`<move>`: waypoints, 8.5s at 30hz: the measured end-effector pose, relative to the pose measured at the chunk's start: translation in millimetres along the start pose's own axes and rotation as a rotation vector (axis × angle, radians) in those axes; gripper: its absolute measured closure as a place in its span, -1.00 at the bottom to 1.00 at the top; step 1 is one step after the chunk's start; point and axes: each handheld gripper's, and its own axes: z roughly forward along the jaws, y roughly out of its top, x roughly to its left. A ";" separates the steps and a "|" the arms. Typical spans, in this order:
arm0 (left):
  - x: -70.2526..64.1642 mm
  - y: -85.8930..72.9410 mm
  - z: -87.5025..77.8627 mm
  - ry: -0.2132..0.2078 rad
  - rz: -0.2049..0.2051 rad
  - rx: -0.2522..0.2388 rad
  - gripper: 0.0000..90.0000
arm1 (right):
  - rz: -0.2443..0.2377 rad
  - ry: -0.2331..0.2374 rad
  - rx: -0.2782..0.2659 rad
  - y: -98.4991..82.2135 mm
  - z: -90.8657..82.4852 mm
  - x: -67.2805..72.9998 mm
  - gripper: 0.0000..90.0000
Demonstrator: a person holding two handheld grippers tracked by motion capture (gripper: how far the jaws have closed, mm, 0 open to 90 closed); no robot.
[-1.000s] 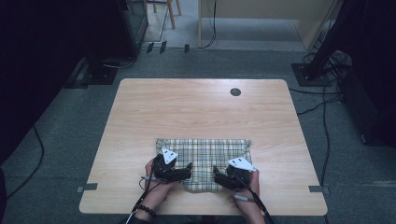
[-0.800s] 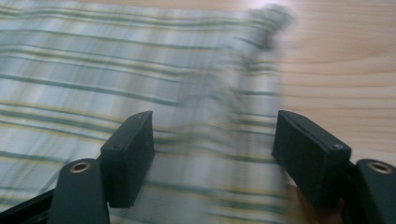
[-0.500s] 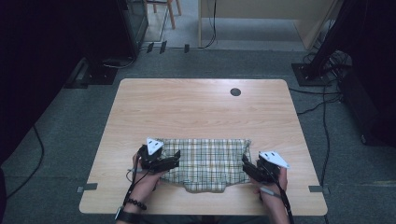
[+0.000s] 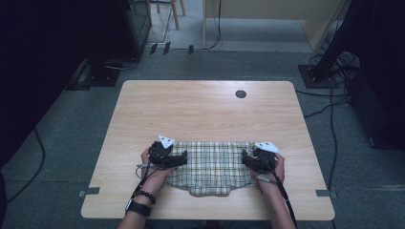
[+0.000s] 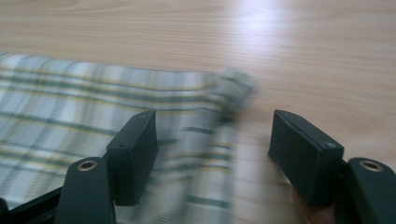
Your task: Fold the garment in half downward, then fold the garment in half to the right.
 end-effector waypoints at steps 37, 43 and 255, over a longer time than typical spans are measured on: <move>-41.0 -4.2 27.8 -0.011 0.064 0.048 -0.86 | -0.113 0.142 -0.003 -4.6 7.6 80.9 -0.53; -22.2 -5.4 24.2 -0.015 0.054 0.034 -0.92 | -0.102 0.084 0.013 -4.7 5.2 54.6 -0.43; 96.9 -21.9 -43.3 -0.084 -0.039 -0.032 -0.99 | -0.098 0.021 0.058 -67.9 -87.6 -145.1 -0.97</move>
